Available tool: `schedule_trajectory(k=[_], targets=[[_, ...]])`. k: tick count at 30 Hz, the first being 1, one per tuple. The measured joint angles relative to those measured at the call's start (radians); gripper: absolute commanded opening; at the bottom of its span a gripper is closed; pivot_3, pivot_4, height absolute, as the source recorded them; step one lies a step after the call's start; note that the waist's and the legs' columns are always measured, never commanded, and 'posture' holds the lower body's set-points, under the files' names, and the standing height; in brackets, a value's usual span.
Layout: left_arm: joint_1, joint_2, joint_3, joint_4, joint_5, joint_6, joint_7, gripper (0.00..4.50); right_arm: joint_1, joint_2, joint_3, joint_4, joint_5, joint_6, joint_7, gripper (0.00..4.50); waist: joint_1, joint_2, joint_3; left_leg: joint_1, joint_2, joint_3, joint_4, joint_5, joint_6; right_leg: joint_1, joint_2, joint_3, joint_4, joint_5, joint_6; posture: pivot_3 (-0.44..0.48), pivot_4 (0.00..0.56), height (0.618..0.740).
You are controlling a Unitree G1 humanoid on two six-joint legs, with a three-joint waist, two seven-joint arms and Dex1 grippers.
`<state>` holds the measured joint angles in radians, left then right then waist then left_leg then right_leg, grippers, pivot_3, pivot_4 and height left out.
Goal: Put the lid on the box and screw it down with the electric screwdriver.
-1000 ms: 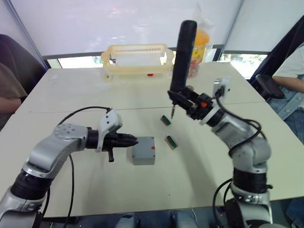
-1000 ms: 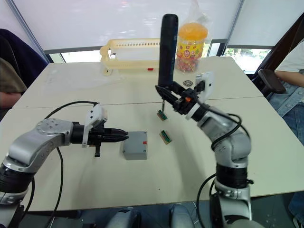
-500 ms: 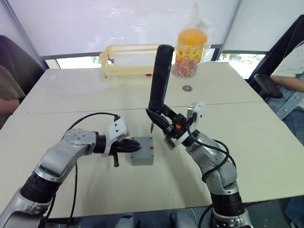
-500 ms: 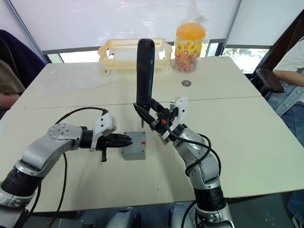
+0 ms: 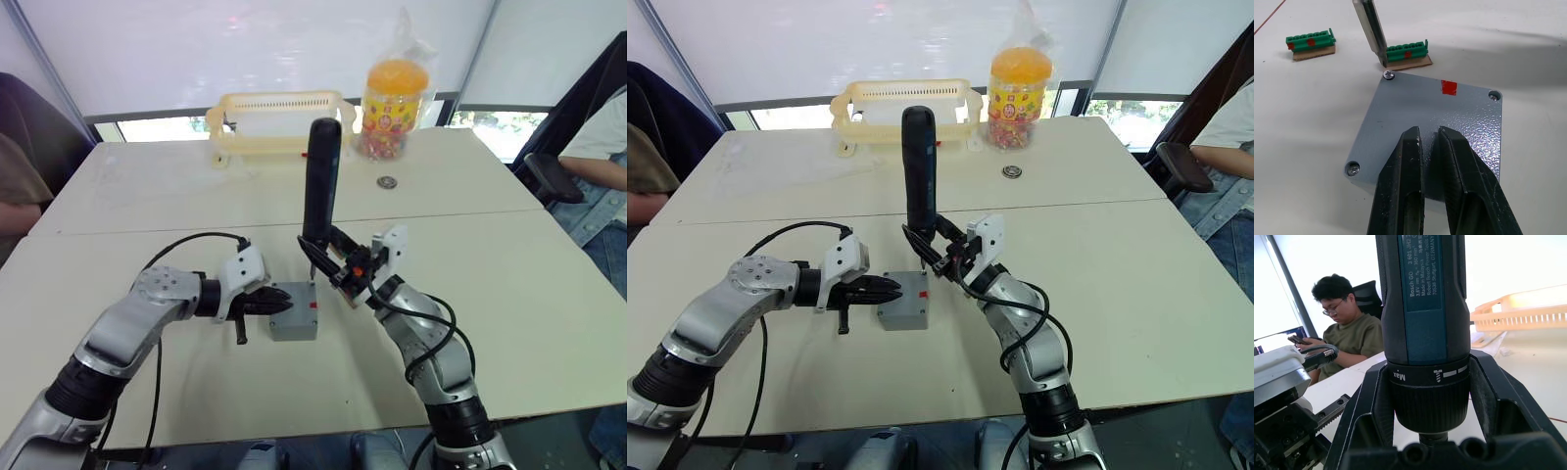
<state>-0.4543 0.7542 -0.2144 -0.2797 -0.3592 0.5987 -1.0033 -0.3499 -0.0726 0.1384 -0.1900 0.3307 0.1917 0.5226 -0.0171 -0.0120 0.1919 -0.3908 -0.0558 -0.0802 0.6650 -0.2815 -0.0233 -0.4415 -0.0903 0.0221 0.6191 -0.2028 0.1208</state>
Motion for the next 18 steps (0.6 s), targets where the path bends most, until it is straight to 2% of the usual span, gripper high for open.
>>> schedule_trajectory(k=[18], targets=[[0.009,0.0,0.005,-0.001,0.0,-0.001,0.003,0.56,0.015,-0.002,0.007,0.038,-0.02,-0.052,0.001,1.73,-0.001,0.0,-0.001,0.001,0.0,0.0,0.0,0.0,0.0,0.001,0.0,0.0,0.0,0.0,0.0,0.0,0.15,0.74]])
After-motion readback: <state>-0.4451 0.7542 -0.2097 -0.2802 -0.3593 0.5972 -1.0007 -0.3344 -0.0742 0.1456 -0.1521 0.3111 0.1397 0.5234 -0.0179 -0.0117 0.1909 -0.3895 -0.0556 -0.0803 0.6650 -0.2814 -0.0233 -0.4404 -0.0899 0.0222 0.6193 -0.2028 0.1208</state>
